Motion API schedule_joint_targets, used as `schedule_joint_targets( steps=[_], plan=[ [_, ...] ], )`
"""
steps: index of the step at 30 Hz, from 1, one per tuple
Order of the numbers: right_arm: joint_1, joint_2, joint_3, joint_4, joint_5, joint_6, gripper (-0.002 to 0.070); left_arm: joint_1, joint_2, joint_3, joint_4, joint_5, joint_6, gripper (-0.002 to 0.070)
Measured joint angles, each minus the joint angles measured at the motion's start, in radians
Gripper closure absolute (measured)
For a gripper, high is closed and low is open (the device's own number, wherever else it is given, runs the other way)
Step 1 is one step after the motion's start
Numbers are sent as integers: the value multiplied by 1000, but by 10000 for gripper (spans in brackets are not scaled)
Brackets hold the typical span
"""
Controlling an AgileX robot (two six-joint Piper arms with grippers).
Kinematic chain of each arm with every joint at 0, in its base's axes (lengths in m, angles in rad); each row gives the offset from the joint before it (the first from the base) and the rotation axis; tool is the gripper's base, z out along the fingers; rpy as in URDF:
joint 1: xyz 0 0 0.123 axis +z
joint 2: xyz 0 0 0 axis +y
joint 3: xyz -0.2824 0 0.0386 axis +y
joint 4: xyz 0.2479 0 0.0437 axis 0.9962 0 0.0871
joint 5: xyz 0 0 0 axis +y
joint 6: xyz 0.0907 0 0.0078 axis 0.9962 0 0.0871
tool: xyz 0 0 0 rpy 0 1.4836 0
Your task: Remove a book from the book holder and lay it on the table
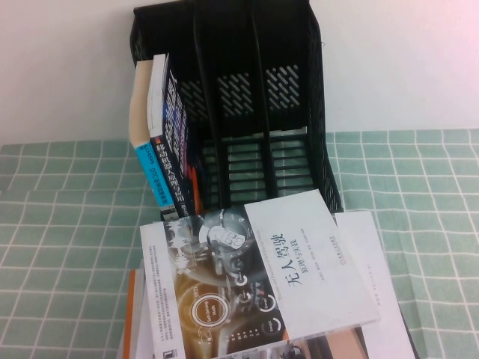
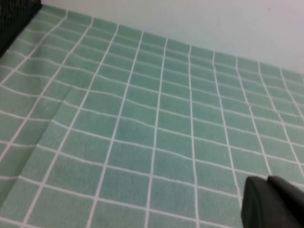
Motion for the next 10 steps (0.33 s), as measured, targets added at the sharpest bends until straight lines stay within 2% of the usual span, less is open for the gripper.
schedule_joint_targets(
  steps=[10],
  plan=[
    [0, 0, 0, -13, 28, 137, 678, 0, 0, 0, 0, 0, 0, 678]
  ],
)
